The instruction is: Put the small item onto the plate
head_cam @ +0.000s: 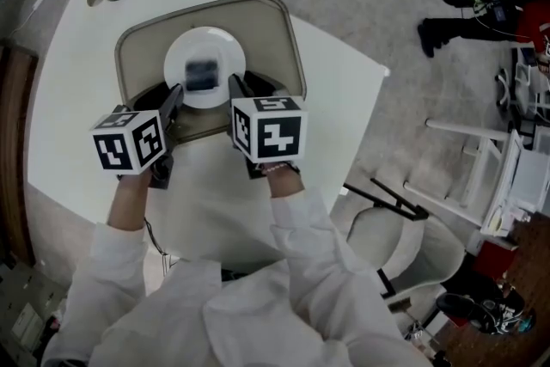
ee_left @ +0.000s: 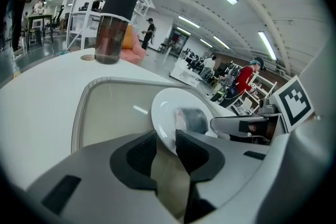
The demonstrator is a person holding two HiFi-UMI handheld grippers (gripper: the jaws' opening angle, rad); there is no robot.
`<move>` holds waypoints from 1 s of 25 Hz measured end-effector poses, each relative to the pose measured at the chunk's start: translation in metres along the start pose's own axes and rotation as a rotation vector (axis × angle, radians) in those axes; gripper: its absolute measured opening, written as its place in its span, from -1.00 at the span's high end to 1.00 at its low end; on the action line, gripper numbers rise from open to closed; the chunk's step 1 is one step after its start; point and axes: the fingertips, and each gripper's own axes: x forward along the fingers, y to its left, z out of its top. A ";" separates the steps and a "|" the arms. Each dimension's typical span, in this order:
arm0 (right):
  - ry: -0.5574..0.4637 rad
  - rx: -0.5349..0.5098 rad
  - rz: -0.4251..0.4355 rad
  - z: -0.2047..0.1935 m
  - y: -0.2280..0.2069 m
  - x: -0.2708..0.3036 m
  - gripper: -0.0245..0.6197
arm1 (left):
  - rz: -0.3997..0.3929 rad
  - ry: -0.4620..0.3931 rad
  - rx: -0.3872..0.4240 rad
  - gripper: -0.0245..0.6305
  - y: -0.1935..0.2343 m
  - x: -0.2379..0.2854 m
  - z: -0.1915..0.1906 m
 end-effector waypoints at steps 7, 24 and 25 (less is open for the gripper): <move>0.019 -0.120 -0.058 -0.002 -0.002 0.004 0.66 | 0.005 0.009 0.050 0.61 -0.001 -0.001 -0.001; -0.023 -0.191 -0.066 -0.001 0.010 -0.015 0.65 | 0.060 -0.001 0.165 0.60 0.003 -0.010 0.000; -0.032 -0.191 -0.057 -0.001 0.013 -0.018 0.65 | 0.059 -0.004 0.156 0.60 0.006 -0.012 -0.001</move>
